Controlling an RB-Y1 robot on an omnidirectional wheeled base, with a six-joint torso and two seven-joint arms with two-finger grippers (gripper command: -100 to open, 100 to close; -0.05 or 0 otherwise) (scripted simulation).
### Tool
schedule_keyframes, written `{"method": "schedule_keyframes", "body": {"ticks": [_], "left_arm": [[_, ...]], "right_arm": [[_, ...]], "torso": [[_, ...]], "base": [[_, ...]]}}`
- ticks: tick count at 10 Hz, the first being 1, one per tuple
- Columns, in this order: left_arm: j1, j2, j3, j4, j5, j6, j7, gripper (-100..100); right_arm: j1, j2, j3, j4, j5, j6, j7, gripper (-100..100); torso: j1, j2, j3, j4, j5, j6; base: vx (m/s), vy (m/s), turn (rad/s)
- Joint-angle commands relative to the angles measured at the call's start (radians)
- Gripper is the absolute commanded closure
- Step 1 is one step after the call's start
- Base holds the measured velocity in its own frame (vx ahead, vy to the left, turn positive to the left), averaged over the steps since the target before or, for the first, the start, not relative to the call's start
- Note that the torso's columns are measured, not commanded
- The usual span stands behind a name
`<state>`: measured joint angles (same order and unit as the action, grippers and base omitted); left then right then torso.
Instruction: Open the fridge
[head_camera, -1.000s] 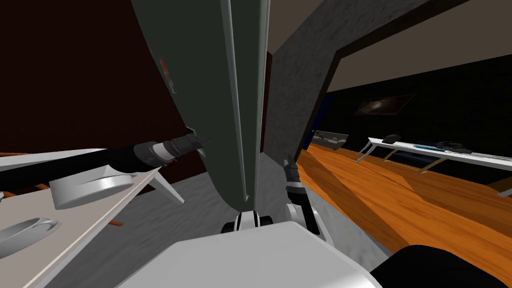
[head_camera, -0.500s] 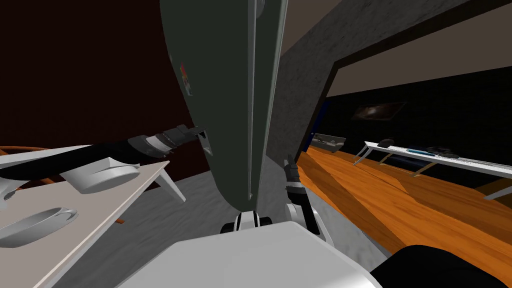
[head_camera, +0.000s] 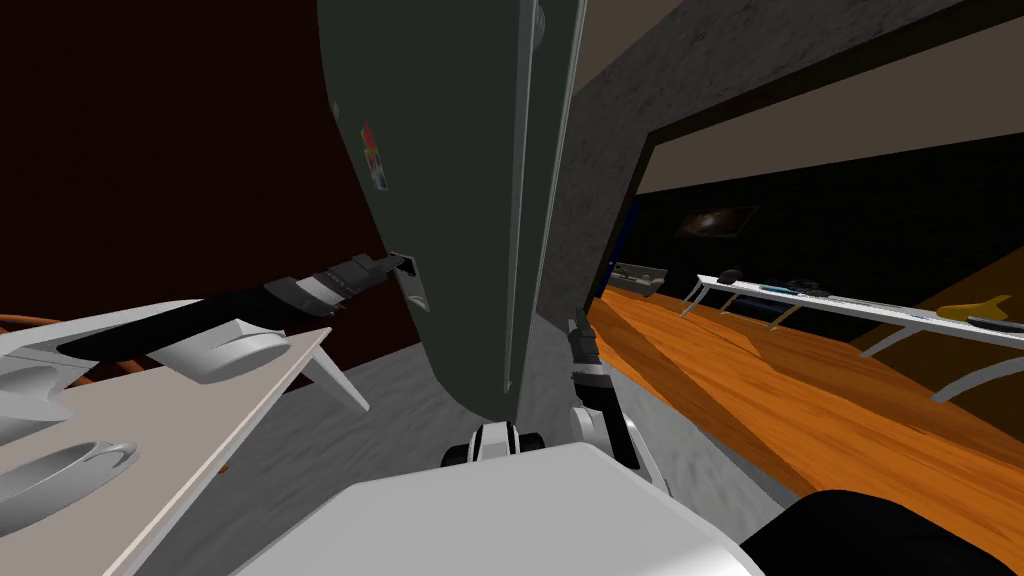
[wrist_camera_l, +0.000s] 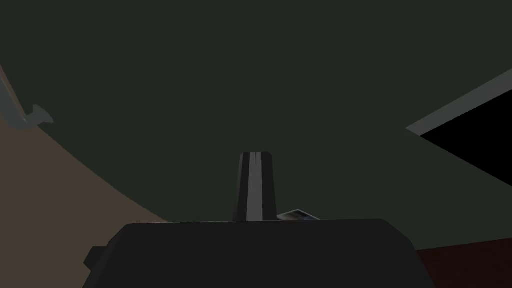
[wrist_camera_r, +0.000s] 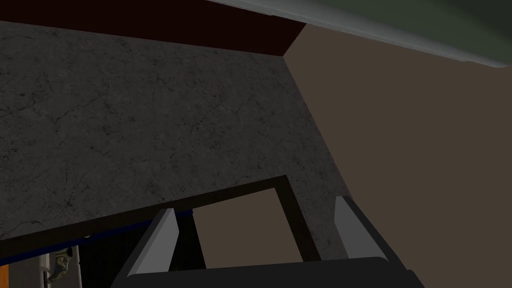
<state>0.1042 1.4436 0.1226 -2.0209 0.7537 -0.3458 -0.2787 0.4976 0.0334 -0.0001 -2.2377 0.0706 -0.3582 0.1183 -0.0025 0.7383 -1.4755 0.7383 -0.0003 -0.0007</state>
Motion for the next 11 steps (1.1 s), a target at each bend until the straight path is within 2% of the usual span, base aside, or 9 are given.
{"method": "schedule_keyframes", "body": {"ticks": [1, 2, 5, 6, 7, 8, 10, 11], "left_arm": [[-0.088, -0.081, -0.025, 0.083, -0.009, 0.005, -0.001, 100], [-0.104, -0.081, -0.025, 0.108, -0.009, 0.005, -0.001, 100], [-0.163, -0.081, -0.025, 0.108, -0.009, 0.005, -0.001, 100], [-0.192, -0.132, -0.064, 0.148, -0.057, 0.061, 0.047, 100], [-0.225, -0.152, -0.089, 0.178, -0.081, 0.062, 0.070, 100], [-0.222, -0.093, -0.057, 0.147, -0.032, 0.074, 0.067, -100], [-0.236, -0.051, -0.038, 0.131, -0.001, 0.098, 0.082, -100], [-0.241, -0.038, -0.032, 0.126, 0.009, 0.106, 0.087, -100]], "right_arm": [[0.000, 0.000, 0.000, 0.000, 0.000, 0.000, 0.000, 0], [0.000, 0.000, 0.000, 0.000, 0.000, 0.000, 0.000, 0], [0.000, 0.000, 0.000, 0.000, 0.000, 0.000, 0.000, 0], [0.000, 0.000, 0.000, 0.000, 0.000, 0.000, 0.000, 0], [0.000, 0.000, 0.000, 0.000, 0.000, 0.000, 0.000, 0], [0.000, 0.000, 0.000, 0.000, 0.000, 0.000, 0.000, 0], [0.000, 0.000, 0.000, 0.000, 0.000, 0.000, 0.000, 0], [0.000, 0.000, 0.000, 0.000, 0.000, 0.000, 0.000, 0]], "torso": [[-0.008, -0.004, -0.002, -0.001, -0.003, 0.001], [-0.008, -0.005, -0.003, -0.002, -0.003, 0.001], [0.003, 0.000, 0.000, 0.000, 0.001, 0.001], [0.005, 0.001, 0.000, 0.000, 0.001, 0.001], [0.013, 0.003, 0.001, 0.000, 0.003, 0.002], [0.015, 0.003, 0.002, 0.001, 0.005, -0.001], [-0.009, -0.004, -0.003, -0.001, -0.003, 0.001], [-0.009, -0.004, -0.003, -0.002, -0.004, 0.001]], "base": [[0.000, 0.000, 0.000], [0.013, -0.026, -0.003], [0.007, -0.020, -0.001], [-0.049, 0.158, -0.308], [-0.081, 0.257, -0.189], [-0.019, 0.108, 0.047], [0.046, -0.044, 0.075], [0.049, -0.065, 0.043]]}}
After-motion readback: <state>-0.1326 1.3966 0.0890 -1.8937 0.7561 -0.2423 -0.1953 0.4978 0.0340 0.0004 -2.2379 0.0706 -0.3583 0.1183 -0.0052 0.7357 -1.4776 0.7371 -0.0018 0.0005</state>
